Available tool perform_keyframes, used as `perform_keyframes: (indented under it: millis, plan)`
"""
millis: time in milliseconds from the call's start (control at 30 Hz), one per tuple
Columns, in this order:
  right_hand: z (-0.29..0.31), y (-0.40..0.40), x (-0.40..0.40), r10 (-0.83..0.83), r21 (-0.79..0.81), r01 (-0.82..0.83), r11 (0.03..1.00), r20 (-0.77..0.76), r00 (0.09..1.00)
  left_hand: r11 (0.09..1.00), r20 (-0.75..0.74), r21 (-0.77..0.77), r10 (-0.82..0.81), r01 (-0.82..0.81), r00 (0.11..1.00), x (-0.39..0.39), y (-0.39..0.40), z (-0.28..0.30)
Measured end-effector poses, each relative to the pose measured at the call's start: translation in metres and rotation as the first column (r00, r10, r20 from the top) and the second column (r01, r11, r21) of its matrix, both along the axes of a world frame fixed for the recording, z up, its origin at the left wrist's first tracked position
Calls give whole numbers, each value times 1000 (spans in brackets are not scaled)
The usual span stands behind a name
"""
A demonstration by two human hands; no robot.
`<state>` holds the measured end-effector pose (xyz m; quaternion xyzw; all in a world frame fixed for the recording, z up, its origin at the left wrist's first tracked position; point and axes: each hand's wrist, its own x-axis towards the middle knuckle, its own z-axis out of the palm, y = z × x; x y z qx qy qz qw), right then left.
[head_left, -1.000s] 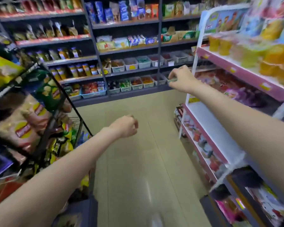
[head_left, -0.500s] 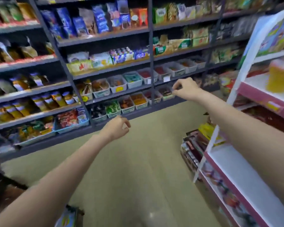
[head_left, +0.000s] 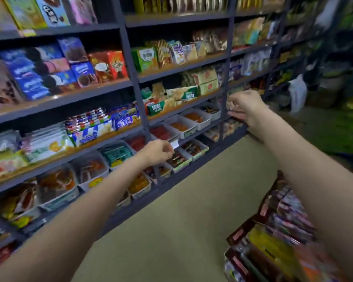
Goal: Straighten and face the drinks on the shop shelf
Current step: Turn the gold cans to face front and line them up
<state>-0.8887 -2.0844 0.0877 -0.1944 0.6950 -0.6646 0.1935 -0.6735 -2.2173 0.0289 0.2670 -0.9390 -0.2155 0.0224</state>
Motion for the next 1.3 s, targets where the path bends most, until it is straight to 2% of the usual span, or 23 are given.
perform_keyframes:
  millis: [133,200,267,333,367,400,433,500,633,700,767,867,967,1067,1233,1300]
  plan:
    - [0,-90,-69,161,239,-114,964,-188,969,991,114,-14,-128,131,985,-77,-90,30]
    - [-3,-131,-117,204,371,-39,928,-418,885,988,106,-57,-137,143,985,-119,-141,31]
    - [-16,-164,-168,322,536,106,837,-640,698,977,113,-149,-138,154,984,-169,-192,18]
    - [-39,-184,-213,490,646,302,701,-744,454,940,209,-265,-162,215,964,-226,-236,-5]
    - [-54,-192,-236,592,690,365,625,-724,355,912,283,-306,-189,275,941,-257,-252,-18]
    - [-67,-198,-256,676,732,378,567,-676,295,886,334,-316,-232,340,914,-288,-265,-30]
    - [-78,-204,-277,726,770,356,529,-628,280,866,354,-310,-278,393,893,-319,-276,-40]
    - [-87,-213,-323,717,788,302,537,-614,329,840,322,-275,-378,467,868,-382,-291,-47]
    - [-79,-221,-419,556,768,311,559,-626,547,803,133,-214,-540,556,831,-507,-307,-32]
    - [-70,-227,-475,452,730,339,593,-651,610,779,16,-268,-584,566,812,-574,-313,-20]
    - [-56,-236,-533,369,689,377,619,-679,634,776,-82,-326,-592,540,802,-638,-322,-7]
    - [-29,-255,-628,312,619,416,666,-738,598,780,-167,-411,-573,472,803,-737,-346,17]
    - [5,-281,-728,266,555,399,730,-768,582,837,-221,-436,-454,329,863,-821,-374,52]
    - [43,-315,-818,228,488,372,789,-797,560,845,-263,-491,-378,214,888,-890,-401,89]
    - [99,-369,-949,207,396,376,838,-867,453,819,-432,-574,-320,16,843,-1004,-436,152]
    - [114,-389,-1003,179,360,372,856,-881,439,793,-473,-608,-327,-35,818,-1055,-447,173]
